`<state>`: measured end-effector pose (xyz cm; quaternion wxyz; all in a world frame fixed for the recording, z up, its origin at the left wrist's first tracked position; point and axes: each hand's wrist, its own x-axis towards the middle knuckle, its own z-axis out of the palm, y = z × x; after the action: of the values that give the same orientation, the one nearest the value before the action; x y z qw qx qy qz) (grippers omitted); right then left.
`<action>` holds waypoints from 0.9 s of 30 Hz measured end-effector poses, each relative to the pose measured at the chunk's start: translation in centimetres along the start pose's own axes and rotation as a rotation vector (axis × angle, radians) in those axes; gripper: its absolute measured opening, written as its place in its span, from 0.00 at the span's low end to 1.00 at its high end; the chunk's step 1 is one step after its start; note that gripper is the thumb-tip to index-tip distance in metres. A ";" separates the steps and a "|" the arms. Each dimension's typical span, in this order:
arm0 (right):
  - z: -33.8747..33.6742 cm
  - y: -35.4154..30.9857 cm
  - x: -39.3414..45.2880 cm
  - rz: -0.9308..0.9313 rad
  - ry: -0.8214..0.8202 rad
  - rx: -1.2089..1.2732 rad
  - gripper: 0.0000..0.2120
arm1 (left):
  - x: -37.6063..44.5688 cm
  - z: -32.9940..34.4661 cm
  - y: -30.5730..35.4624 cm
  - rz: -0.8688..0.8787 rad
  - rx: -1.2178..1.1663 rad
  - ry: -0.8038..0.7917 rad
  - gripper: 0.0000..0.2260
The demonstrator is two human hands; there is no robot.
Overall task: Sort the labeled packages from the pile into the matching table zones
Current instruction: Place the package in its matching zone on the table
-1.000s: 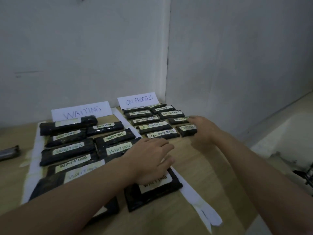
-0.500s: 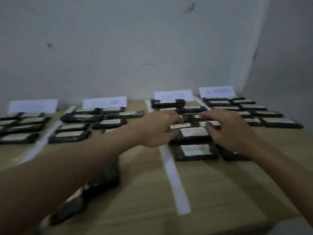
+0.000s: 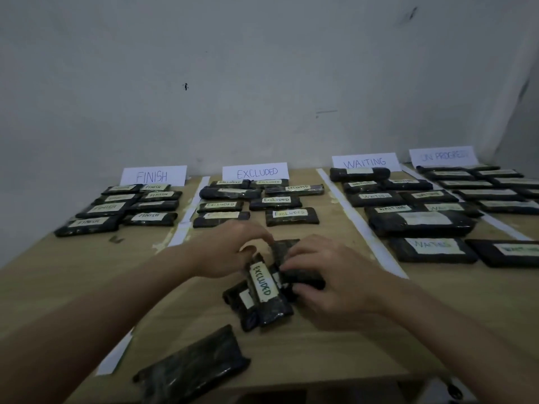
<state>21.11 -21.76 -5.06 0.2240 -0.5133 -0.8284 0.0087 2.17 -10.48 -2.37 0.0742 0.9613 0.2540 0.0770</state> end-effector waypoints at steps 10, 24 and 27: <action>2.9 -2.2 1.1 0.000 0.118 -0.048 0.24 | -1.3 2.9 -2.3 -0.286 -0.477 0.126 0.11; 2.8 0.9 6.4 0.147 0.439 0.261 0.25 | -4.1 0.9 -3.6 -0.364 -1.018 0.521 0.04; 3.4 0.7 7.3 0.138 0.382 0.152 0.24 | -4.2 1.1 -3.8 -0.391 -1.058 0.566 0.03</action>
<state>17.65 -14.45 -5.61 0.4141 -0.5426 -0.7308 -0.0110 -3.02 -9.41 -4.61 0.4822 0.6727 0.3622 0.4287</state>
